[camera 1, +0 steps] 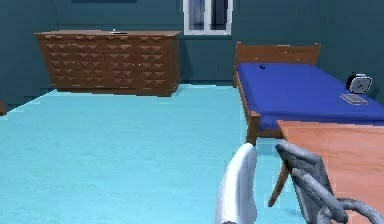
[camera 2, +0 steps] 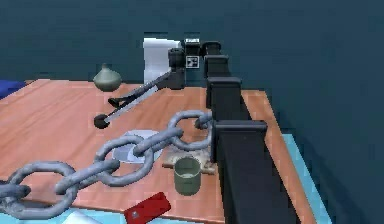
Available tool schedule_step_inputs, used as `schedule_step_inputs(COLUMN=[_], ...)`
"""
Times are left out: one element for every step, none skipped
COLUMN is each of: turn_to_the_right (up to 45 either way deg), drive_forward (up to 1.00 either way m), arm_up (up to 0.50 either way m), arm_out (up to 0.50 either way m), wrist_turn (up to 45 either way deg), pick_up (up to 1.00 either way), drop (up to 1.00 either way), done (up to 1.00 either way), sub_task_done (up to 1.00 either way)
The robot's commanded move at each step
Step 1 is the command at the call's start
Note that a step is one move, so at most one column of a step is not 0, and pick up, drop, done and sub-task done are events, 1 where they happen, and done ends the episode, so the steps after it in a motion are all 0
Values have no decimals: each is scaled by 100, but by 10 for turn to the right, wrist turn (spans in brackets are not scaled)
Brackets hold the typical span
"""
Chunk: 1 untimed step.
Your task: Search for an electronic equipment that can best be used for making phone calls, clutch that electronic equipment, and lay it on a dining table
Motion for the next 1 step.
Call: schedule_step_inputs(turn_to_the_right=[0], drive_forward=[0], arm_up=[0], arm_out=[0], wrist_turn=[0], pick_up=[0], drop=[0], done=[100], sub_task_done=[0])
